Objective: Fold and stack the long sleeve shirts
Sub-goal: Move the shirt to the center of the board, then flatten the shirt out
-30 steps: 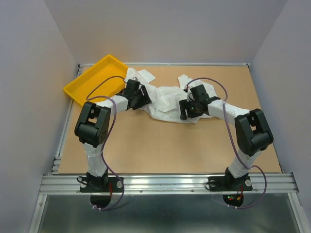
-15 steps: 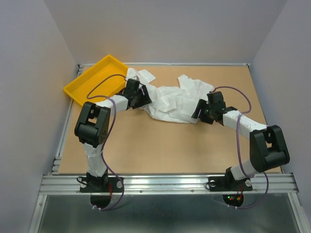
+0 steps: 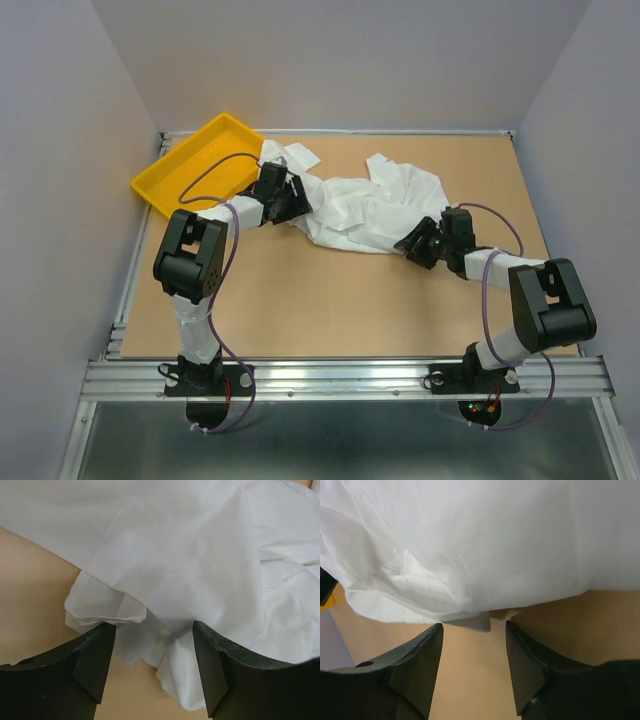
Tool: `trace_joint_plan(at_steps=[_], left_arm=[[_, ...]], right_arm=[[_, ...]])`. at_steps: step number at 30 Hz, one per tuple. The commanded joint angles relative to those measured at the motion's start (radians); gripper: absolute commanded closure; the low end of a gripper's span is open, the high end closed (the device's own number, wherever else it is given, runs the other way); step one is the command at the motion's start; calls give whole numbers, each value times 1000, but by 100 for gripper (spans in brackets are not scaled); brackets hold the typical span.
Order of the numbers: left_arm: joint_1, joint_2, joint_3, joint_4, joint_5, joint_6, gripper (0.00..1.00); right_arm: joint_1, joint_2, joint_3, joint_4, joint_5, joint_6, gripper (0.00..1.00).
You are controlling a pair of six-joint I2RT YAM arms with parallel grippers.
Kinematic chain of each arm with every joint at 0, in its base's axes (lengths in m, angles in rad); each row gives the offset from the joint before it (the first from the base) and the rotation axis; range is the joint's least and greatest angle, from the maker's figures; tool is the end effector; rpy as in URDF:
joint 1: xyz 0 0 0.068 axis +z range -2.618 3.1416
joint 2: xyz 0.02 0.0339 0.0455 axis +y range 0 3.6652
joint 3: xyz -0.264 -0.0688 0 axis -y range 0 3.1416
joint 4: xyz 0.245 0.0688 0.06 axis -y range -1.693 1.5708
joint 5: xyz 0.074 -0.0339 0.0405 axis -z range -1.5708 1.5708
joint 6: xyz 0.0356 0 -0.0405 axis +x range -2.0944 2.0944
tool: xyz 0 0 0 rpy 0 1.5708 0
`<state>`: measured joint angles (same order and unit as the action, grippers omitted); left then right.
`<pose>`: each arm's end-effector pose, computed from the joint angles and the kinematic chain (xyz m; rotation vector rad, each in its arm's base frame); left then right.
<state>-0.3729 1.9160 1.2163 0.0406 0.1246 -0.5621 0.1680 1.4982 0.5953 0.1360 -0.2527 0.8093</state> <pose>0.3912 -0.1578 0.1831 -0.1474 2.2988 -0.6369 0.2724 0.0552 0.1463 0.6434 2.3550 0.7599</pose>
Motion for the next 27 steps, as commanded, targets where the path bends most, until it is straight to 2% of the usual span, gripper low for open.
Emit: trace_joint_plan(at_steps=[1, 13, 17, 19, 20, 23, 27], left_arm=[[5, -49, -17, 16, 6, 13, 26], [3, -29, -12, 16, 7, 13, 26], [3, -22, -17, 18, 9, 8, 26], [5, -23, -14, 25, 12, 10, 27], [5, -22, -9, 28, 13, 11, 27], [5, -8, 40, 35, 24, 18, 27], [3, 44, 162, 33, 44, 18, 30]], right_arm=[[-12, 10, -38, 135, -31, 21, 43], [-12, 43, -37, 218, -65, -1, 55], [-13, 40, -29, 221, -89, -12, 69], [-12, 16, -14, 206, -112, -28, 88], [-13, 2, -2, 206, -115, -33, 88], [-12, -74, 72, 95, -122, -56, 99], [-13, -156, 243, -50, -143, -111, 99]])
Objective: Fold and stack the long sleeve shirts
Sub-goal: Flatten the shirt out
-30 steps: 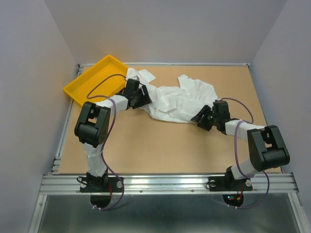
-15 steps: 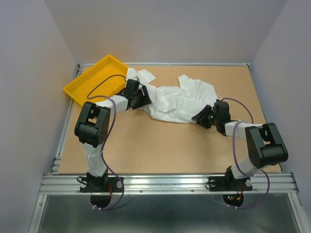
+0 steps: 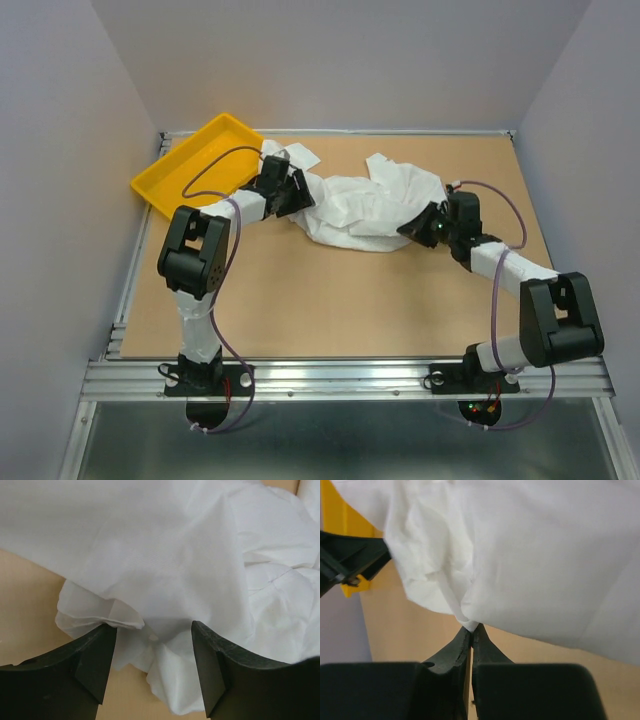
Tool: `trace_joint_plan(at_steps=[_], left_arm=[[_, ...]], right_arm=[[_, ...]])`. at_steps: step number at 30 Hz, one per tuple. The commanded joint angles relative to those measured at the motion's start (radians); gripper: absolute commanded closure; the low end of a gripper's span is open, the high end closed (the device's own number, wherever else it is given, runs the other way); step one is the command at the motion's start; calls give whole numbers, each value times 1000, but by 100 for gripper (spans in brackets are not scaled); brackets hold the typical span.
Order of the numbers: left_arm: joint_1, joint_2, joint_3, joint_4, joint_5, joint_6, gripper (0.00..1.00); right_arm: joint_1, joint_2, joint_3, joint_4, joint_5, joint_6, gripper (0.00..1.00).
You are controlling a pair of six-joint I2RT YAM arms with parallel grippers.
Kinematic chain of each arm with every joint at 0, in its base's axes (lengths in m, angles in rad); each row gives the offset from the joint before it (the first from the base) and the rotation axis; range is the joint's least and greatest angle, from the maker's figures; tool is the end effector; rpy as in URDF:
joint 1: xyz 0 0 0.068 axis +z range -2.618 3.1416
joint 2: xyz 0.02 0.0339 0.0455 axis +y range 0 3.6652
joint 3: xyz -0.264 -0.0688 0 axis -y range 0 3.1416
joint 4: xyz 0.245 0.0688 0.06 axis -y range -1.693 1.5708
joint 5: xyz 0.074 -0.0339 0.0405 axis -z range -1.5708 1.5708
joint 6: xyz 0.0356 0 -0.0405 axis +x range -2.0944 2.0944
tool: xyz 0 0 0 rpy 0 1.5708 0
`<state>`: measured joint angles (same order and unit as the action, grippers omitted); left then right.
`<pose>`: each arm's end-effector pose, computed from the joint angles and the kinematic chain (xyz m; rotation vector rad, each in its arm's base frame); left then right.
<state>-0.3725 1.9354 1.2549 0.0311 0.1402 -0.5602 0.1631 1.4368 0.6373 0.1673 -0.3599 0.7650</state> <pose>0.3981 -0.1609 0.1866 -0.1354 2.2922 -0.6560 0.2793 0.0587 0.1779 0.4789 2.2586 0.8958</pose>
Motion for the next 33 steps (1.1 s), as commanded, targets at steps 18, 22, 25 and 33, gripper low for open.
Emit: trace_joint_plan(at_steps=[18, 22, 25, 33], left_arm=[[52, 183, 721, 177, 219, -53, 29], [79, -36, 419, 260, 207, -84, 14], [81, -175, 194, 230, 152, -47, 5], [52, -562, -273, -29, 56, -20, 1]], right_arm=[[157, -162, 552, -259, -588, -194, 99], [314, -119, 452, -365, -603, -281, 84], [369, -69, 429, -553, -590, -380, 57], [362, -99, 574, -916, -147, -550, 31]])
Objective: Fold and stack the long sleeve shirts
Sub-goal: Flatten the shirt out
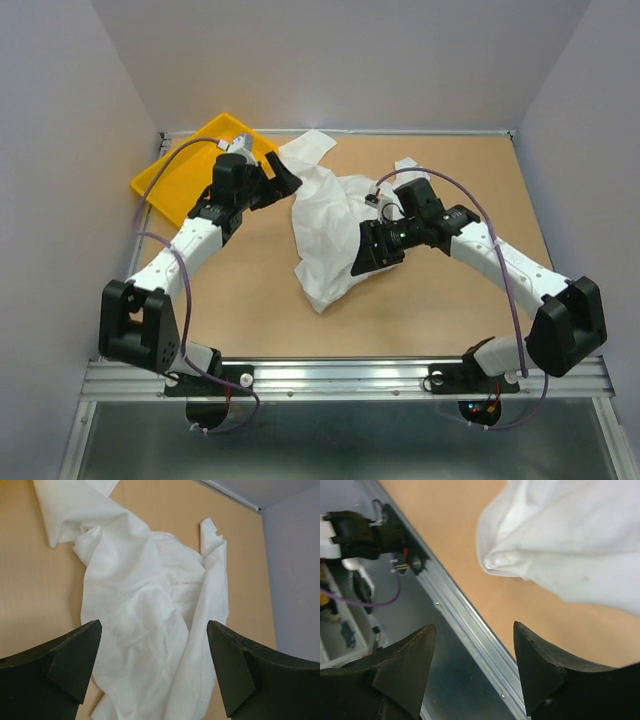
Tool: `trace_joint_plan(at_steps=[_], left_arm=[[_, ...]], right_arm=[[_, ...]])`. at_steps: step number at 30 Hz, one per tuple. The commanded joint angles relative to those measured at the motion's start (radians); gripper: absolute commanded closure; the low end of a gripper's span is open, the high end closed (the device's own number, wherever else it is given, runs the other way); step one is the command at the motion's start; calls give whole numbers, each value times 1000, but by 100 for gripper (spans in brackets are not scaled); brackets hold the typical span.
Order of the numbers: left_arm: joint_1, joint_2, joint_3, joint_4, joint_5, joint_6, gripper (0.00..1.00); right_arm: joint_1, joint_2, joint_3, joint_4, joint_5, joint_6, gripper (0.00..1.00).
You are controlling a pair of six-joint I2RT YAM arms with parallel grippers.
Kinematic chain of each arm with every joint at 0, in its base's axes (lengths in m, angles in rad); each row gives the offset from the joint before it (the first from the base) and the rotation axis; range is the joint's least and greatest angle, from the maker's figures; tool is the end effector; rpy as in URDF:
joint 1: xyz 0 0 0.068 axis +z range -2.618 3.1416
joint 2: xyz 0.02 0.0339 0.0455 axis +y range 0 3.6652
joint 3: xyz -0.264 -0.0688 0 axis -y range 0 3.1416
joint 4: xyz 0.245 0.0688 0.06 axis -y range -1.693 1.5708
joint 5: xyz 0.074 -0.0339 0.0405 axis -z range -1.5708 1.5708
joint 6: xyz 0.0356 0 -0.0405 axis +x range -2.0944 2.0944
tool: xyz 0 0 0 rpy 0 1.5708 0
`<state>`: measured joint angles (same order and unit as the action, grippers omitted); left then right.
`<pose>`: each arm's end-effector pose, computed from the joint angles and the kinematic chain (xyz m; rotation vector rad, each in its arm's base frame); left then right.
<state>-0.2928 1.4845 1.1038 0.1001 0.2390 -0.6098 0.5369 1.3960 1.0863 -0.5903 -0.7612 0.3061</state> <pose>0.3340 -0.1095 0.3111 -0.1319 1.9256 -0.8386 0.2347 0.1683 0.2778 -0.6443 2.4819 1.2894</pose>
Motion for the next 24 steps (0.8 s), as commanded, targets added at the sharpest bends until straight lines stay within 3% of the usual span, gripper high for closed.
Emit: trace_joint_plan(at_steps=[1, 4, 9, 16, 24], left_arm=[[-35, -128, -155, -99, -46, 25, 1], [-52, -159, -266, -120, -75, -1, 1], [-65, -116, -328, -120, -83, -18, 6], [-118, -26, -351, -143, -61, -5, 20], [-197, 42, -272, -169, -82, 1, 26]], right_arm=[[-21, -57, 139, -158, 304, -84, 31], [-106, -11, 173, -151, 474, -9, 31], [-284, 15, 127, -37, 519, 94, 32], [-311, 40, 87, 69, 508, 154, 32], [-311, 38, 18, 122, 508, 174, 32]])
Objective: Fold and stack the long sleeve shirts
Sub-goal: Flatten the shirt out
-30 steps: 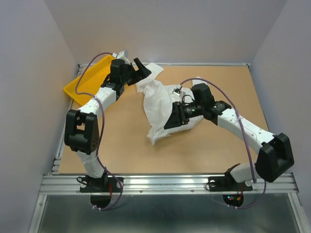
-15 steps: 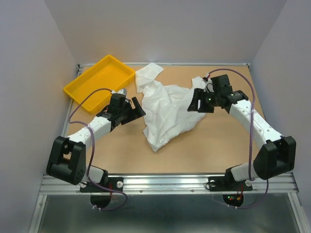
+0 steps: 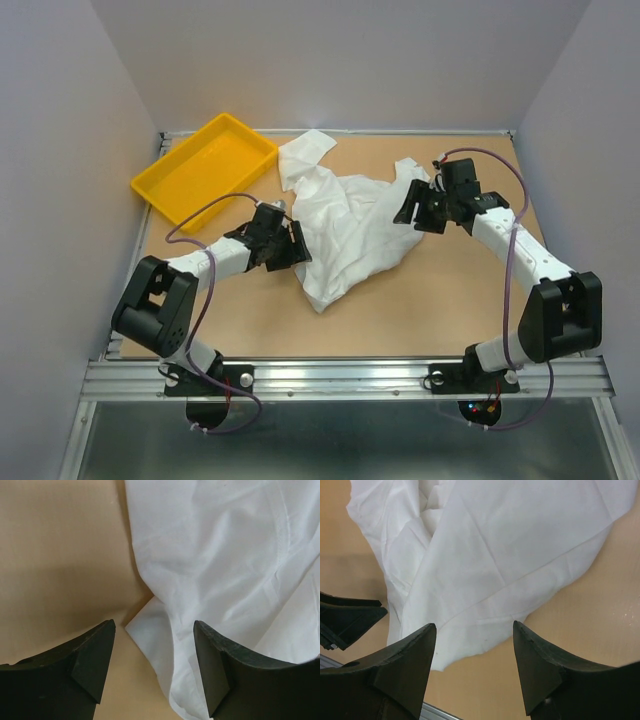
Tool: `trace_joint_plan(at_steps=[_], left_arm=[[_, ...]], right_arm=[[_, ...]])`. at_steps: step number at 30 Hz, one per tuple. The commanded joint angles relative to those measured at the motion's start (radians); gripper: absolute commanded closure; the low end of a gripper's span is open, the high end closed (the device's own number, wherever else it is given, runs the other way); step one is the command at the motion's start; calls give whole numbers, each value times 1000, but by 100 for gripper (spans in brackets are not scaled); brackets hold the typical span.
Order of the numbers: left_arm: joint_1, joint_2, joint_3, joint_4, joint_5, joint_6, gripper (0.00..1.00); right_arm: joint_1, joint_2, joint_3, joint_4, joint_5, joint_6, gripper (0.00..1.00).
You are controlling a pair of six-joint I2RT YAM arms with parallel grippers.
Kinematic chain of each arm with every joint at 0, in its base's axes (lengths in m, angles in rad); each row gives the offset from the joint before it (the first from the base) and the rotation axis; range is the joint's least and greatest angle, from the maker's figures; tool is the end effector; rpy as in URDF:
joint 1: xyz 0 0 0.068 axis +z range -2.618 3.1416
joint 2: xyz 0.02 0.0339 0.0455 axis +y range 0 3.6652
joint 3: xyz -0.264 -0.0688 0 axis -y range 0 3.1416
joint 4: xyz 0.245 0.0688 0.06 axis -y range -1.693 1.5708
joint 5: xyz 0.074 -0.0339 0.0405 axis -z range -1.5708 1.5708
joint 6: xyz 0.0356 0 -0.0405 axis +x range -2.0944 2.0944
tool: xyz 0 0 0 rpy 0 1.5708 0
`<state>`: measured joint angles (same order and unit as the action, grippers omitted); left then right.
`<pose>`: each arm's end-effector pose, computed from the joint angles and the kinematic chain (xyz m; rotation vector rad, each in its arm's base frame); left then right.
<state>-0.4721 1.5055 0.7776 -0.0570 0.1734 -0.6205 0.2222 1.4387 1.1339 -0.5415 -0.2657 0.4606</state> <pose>0.2669 -0.1432 0.1816 -0.0941 2.4619 -0.7131 0.2991 0.0772 0.2778 0.1697 2.4706 0.6253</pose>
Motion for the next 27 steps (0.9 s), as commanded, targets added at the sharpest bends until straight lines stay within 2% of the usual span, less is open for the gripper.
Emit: trace_joint_plan(at_steps=[1, 2, 7, 13, 17, 23, 27], left_arm=[[-17, 31, 54, -17, -20, 11, 26], [-17, 48, 55, -24, -25, 11, 29], [-17, 48, 42, -30, -57, 16, 31], [-16, -77, -20, 22, -57, 102, 30], [-10, -106, -75, 74, -58, 122, 31], [-11, -42, -74, 105, -35, 195, 36], [-13, 12, -45, 69, -60, 222, 39]], right_arm=[[3, -6, -29, 75, 17, 20, 32], [2, -8, -34, 80, 22, 20, 32], [3, -24, -48, 87, 19, 18, 32], [3, -46, -69, 94, 0, 1, 32], [3, -47, -74, 97, -26, -13, 32], [3, -44, -74, 106, -46, -20, 32], [3, -49, -75, 112, -53, -20, 33]])
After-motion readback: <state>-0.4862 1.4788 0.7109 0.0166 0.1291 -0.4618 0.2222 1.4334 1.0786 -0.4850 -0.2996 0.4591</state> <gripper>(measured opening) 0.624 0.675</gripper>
